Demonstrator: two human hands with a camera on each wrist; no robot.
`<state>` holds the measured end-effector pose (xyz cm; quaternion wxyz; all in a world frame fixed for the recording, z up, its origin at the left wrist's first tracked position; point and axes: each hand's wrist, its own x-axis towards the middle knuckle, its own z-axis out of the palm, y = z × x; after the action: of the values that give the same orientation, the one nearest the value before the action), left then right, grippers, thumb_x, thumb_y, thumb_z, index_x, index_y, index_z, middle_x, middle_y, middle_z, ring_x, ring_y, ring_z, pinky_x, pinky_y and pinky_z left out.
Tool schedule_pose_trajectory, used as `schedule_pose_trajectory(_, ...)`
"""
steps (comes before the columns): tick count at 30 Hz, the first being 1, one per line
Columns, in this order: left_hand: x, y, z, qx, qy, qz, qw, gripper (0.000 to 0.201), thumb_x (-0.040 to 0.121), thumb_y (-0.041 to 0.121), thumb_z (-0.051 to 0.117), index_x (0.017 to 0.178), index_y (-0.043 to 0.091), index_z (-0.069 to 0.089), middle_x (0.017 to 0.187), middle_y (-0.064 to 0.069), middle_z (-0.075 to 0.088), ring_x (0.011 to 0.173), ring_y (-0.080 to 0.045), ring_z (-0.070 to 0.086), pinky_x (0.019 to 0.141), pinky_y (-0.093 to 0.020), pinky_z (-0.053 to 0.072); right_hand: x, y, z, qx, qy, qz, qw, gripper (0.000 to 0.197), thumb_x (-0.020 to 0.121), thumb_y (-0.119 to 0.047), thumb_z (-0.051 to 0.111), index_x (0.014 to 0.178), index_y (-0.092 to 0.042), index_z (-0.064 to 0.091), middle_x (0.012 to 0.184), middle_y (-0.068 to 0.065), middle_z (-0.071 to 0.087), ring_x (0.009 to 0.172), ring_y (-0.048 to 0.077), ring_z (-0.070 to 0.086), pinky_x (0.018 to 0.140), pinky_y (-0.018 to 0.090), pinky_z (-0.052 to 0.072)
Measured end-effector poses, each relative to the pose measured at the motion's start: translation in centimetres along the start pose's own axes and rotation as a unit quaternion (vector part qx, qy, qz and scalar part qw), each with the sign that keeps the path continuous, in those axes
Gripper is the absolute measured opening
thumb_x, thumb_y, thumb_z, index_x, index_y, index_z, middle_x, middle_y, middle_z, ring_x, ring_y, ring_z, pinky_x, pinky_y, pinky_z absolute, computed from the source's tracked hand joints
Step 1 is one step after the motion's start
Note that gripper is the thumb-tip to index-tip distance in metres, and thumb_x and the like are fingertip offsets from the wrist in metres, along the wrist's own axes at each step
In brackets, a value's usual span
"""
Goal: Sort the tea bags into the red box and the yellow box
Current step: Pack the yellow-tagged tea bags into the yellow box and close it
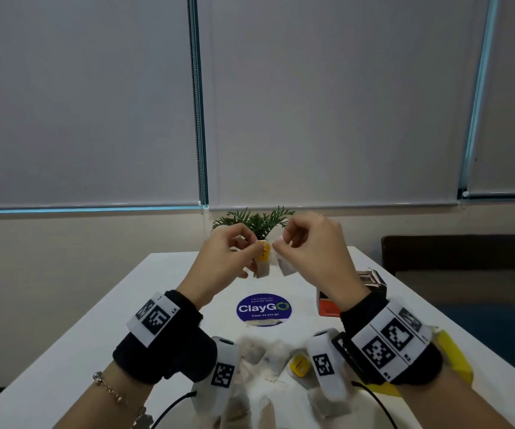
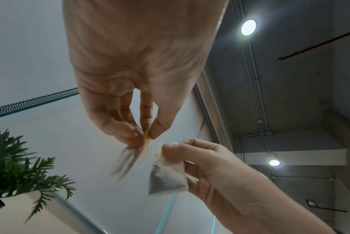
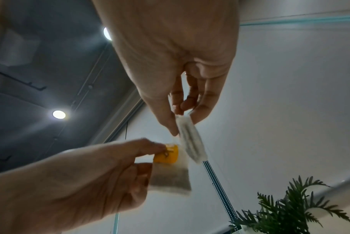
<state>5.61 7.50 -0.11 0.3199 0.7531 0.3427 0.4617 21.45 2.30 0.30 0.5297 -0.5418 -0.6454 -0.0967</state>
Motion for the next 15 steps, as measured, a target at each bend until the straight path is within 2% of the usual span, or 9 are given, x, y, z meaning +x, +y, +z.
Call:
schedule_pose_trajectory(3, -0.42, 0.5, 0.23, -0.078, -0.028, -0.017, 0.996, 0.016, 0.091, 0.016, 0.064, 0.09, 0.001, 0.059, 0.079, -0.013, 0.07, 0.064, -0.017, 0.068, 0.057, -0.026, 0.056, -0.34, -0.21, 0.62, 0.015, -0.015, -0.008, 1.0, 0.02, 0.077, -0.016, 0.074, 0.062, -0.019, 0.061, 0.063, -0.004, 0.061, 0.063, 0.011, 0.056, 0.06, 0.02, 0.045)
schedule_pose_trajectory(6, -0.52, 0.86, 0.0, -0.128, -0.042, -0.029, 0.991, 0.017, 0.093, 0.015, 0.062, 0.091, -0.001, 0.061, 0.083, -0.017, 0.072, 0.069, -0.02, 0.07, 0.063, -0.028, 0.058, -0.4, -0.32, 0.72, 0.091, -0.035, 0.027, 0.995, 0.011, 0.081, -0.011, 0.071, 0.07, -0.013, 0.073, 0.068, -0.001, 0.069, 0.065, 0.012, 0.066, 0.065, 0.026, 0.056)
schedule_pose_trajectory(8, -0.43, 0.83, -0.27, -0.141, -0.042, -0.034, 0.988, 0.016, 0.093, 0.015, 0.062, 0.092, -0.002, 0.062, 0.086, -0.019, 0.072, 0.072, -0.019, 0.071, 0.064, -0.025, 0.058, -0.27, -0.29, 0.68, 0.141, -0.044, 0.059, 0.987, 0.016, 0.083, -0.005, 0.066, 0.077, -0.014, 0.078, 0.071, -0.001, 0.072, 0.067, 0.011, 0.069, 0.069, 0.025, 0.059)
schedule_pose_trajectory(11, -0.26, 0.61, -0.48, -0.163, -0.041, -0.049, 0.985, 0.021, 0.092, 0.012, 0.062, 0.1, -0.008, 0.061, 0.094, -0.024, 0.071, 0.077, -0.021, 0.071, 0.063, -0.023, 0.057, -0.13, -0.32, 0.65, 0.193, -0.072, 0.096, 0.974, 0.031, 0.085, 0.005, 0.055, 0.085, -0.014, 0.079, 0.08, 0.0, 0.073, 0.076, 0.014, 0.073, 0.077, 0.035, 0.061)
schedule_pose_trajectory(13, -0.25, 0.55, -0.51, -0.172, -0.044, -0.051, 0.983, 0.028, 0.092, 0.013, 0.062, 0.104, -0.011, 0.059, 0.096, -0.025, 0.07, 0.078, -0.022, 0.07, 0.064, -0.023, 0.057, -0.14, -0.29, 0.71, 0.178, -0.071, 0.089, 0.977, 0.027, 0.085, 0.004, 0.059, 0.087, -0.014, 0.079, 0.087, 0.001, 0.072, 0.078, 0.013, 0.072, 0.076, 0.032, 0.061)
schedule_pose_trajectory(15, -0.24, 0.57, -0.57, -0.18, -0.059, -0.051, 0.981, 0.027, 0.092, 0.015, 0.062, 0.104, -0.01, 0.061, 0.093, -0.021, 0.071, 0.078, -0.021, 0.07, 0.067, -0.024, 0.057, -0.13, -0.09, 0.83, 0.157, -0.057, 0.072, 0.983, 0.013, 0.082, -0.004, 0.07, 0.085, -0.015, 0.077, 0.094, 0.004, 0.07, 0.077, 0.011, 0.071, 0.071, 0.025, 0.06)
